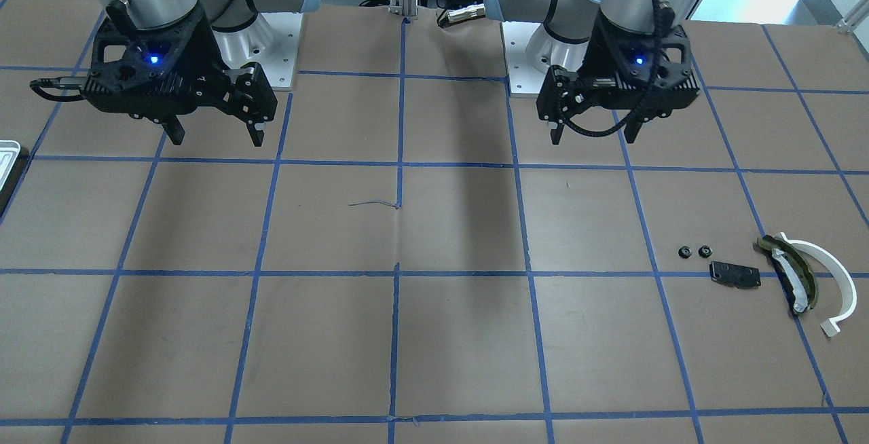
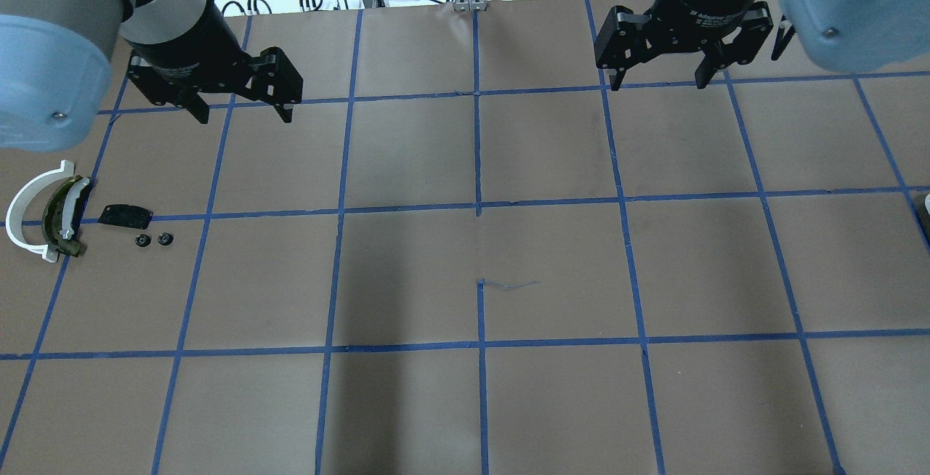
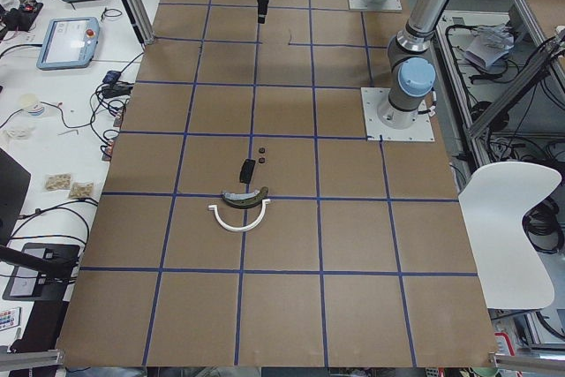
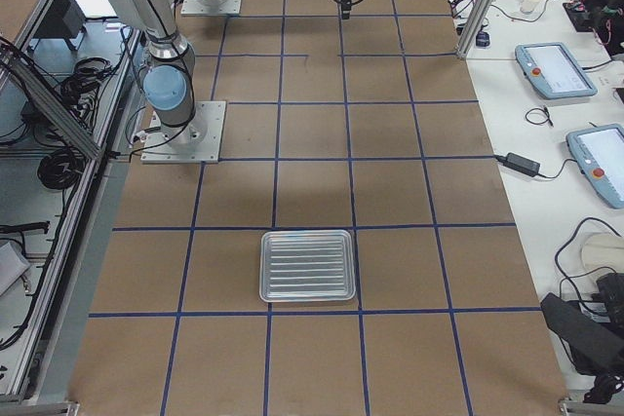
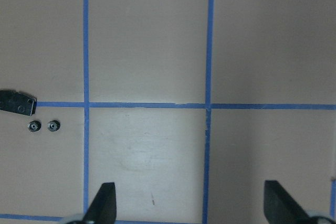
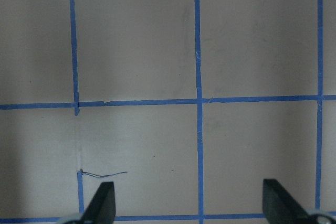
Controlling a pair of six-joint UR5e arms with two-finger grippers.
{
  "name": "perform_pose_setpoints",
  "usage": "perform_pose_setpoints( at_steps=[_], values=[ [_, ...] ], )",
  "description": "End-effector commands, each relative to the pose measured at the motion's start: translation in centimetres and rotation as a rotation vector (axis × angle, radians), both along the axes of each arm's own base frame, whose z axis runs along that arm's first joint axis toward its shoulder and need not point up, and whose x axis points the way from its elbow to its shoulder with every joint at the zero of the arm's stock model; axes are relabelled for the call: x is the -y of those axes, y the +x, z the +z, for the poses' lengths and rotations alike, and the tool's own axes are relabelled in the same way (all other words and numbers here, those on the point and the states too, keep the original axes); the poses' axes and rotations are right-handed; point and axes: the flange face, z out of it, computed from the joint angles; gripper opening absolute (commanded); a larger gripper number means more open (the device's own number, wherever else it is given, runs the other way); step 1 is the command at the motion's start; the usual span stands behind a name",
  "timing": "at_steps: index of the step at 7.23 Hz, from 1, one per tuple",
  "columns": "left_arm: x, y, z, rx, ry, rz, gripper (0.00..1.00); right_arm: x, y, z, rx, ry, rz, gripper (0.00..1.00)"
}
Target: Place bearing gear from tray to pile
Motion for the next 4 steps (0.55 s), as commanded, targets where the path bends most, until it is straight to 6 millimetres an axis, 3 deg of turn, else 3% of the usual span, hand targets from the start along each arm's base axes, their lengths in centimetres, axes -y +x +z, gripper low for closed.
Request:
perform_pose_setpoints(
  at_steps=[1, 2, 3, 4],
  values=[
    [-1.0, 2.8, -1.2, -0.023, 0.043, 0.062, 1.00, 0.0, 0.0, 0.0, 0.000, 0.000, 0.000, 1.00],
    [-0.7, 4.4, -0.4, -0.152, 0.021, 0.088, 1.00, 0.0, 0.0, 0.0, 0.000, 0.000, 0.000, 1.00],
    [-1.3, 4.6, 1.0, -0.141, -0.004, 0.090, 1.00, 0.0, 0.0, 0.0, 0.000, 0.000, 0.000, 1.00],
    [-2.1, 5.1, 0.1, -0.053, 0.022, 0.125, 1.00, 0.0, 0.0, 0.0, 0.000, 0.000, 0.000, 1.00]
  ],
)
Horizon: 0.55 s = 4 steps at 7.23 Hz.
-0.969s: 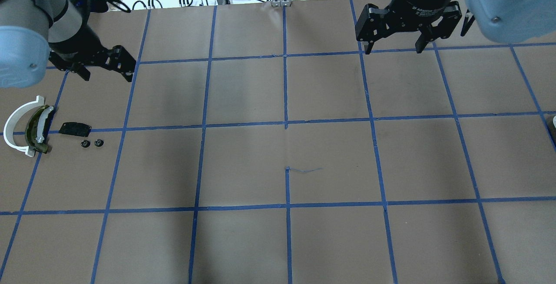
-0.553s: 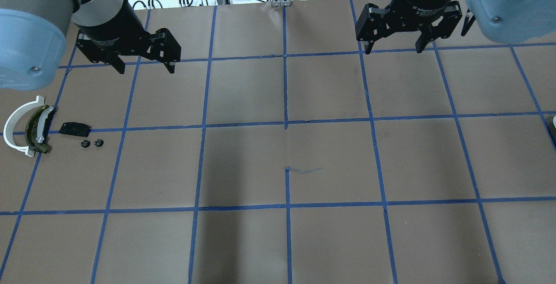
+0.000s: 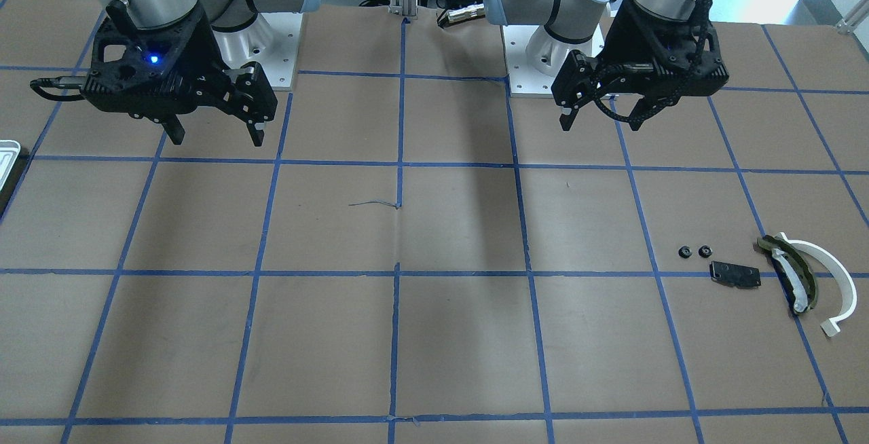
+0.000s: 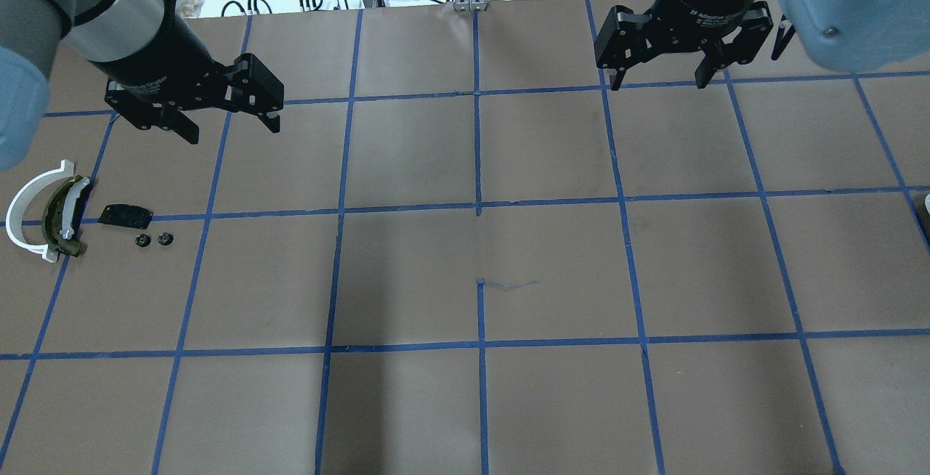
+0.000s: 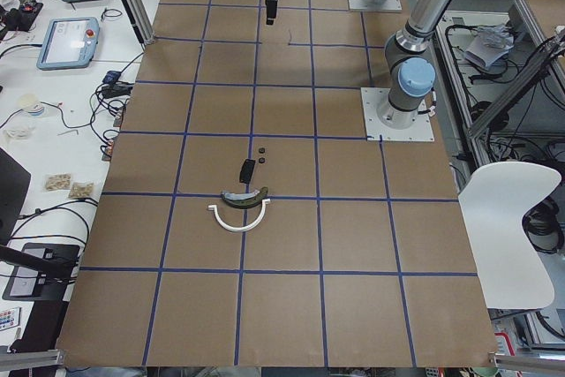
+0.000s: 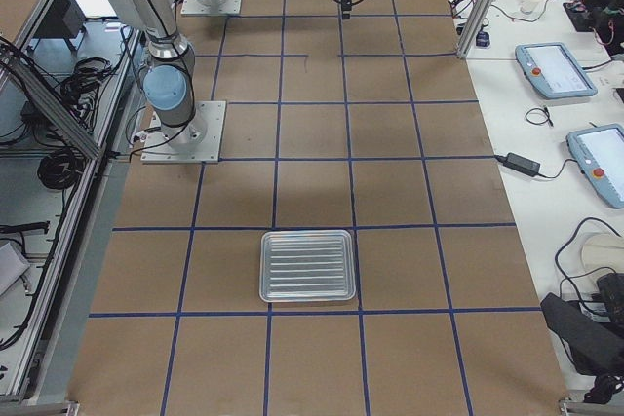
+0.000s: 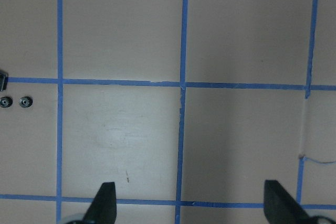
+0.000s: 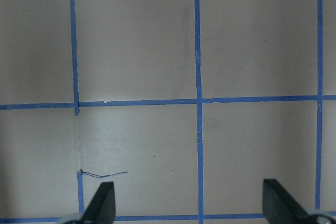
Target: Place bearing gear from tray to pile
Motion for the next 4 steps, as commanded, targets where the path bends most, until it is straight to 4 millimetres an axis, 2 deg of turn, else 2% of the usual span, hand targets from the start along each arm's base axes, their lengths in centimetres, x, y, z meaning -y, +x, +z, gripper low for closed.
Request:
perform_pose_setpoints(
  at_steps=[1, 3, 4],
  values=[
    [-0.6, 0.6, 0.4, 0.013, 0.008, 0.032, 1.00, 0.0, 0.0, 0.0, 0.000, -0.001, 0.000, 1.00],
    [0.0, 0.4, -0.7, 0.010, 0.068, 0.027, 1.00, 0.0, 0.0, 0.2, 0.005, -0.006, 0.002, 1.00],
    [-0.5, 0.5, 0.0, 0.023, 0.059, 0.017, 1.00, 0.1, 0.1, 0.3, 0.005, -0.007, 0.000, 1.00]
  ],
)
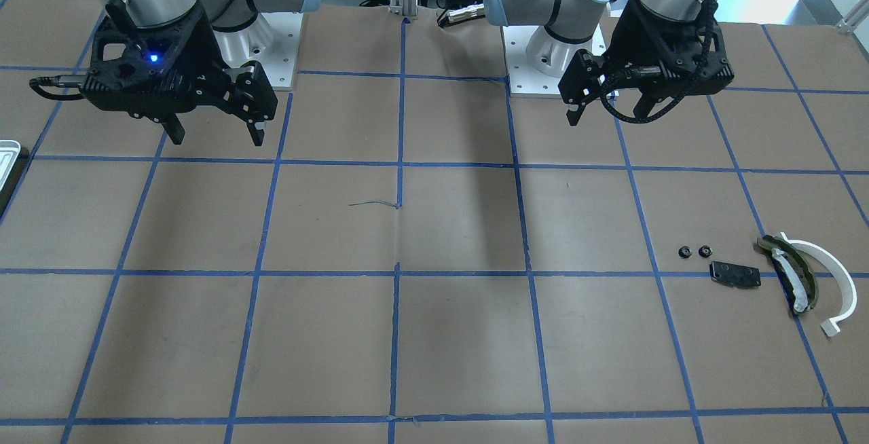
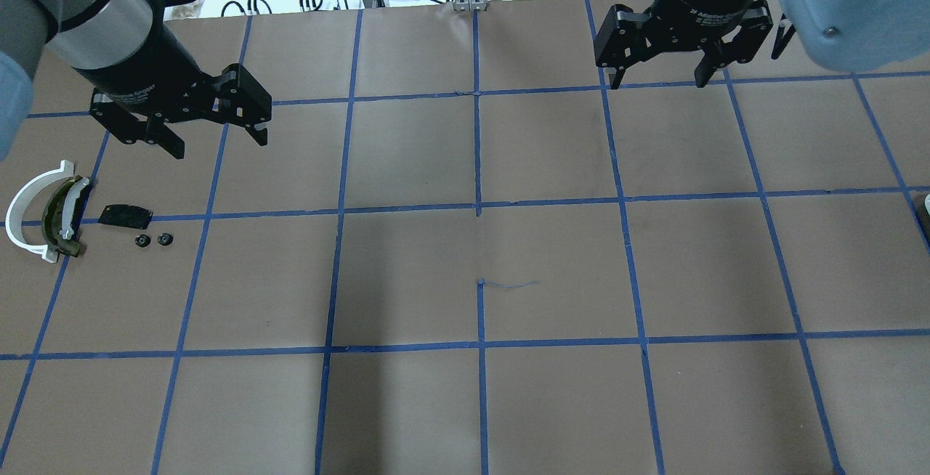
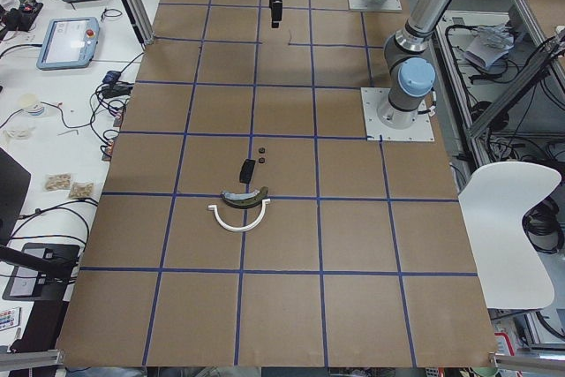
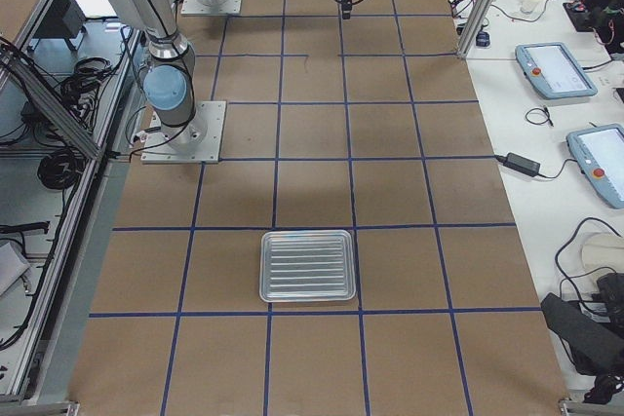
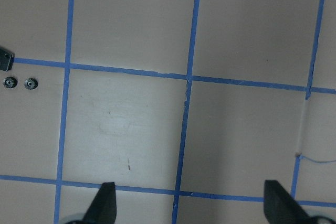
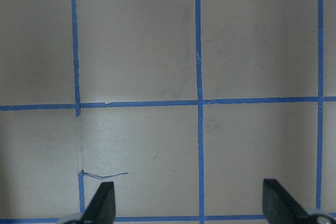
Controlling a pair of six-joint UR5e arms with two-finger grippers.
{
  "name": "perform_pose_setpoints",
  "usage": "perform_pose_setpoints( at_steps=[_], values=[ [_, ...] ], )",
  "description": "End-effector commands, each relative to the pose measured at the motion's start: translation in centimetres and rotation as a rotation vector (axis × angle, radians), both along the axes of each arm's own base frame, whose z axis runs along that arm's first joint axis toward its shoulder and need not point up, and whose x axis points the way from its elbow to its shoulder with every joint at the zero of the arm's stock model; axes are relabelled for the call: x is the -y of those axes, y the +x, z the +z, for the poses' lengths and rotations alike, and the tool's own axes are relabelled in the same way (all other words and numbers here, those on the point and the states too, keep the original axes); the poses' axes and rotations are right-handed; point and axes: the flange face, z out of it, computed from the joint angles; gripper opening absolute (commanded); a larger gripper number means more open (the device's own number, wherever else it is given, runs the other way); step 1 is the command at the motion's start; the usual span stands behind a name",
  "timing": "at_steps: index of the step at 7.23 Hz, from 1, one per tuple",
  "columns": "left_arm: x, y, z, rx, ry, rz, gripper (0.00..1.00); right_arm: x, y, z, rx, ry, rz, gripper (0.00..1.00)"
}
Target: Place bearing gear from tray to pile
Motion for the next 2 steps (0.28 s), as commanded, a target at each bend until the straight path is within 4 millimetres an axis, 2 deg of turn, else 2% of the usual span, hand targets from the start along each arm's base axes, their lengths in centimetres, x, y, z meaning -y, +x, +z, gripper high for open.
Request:
perform_pose_setpoints(
  at_steps=[1, 2],
  values=[
    [-0.6, 0.9, 0.6, 0.088, -0.001, -0.010, 1.00, 0.0, 0.0, 0.1, -0.003, -0.002, -0.001, 1.00],
    [-0.4, 0.7, -0.5, 0.081, 0.021, -0.012, 1.00, 0.0, 0.0, 0.0, -0.003, -0.001, -0.003, 1.00]
  ],
)
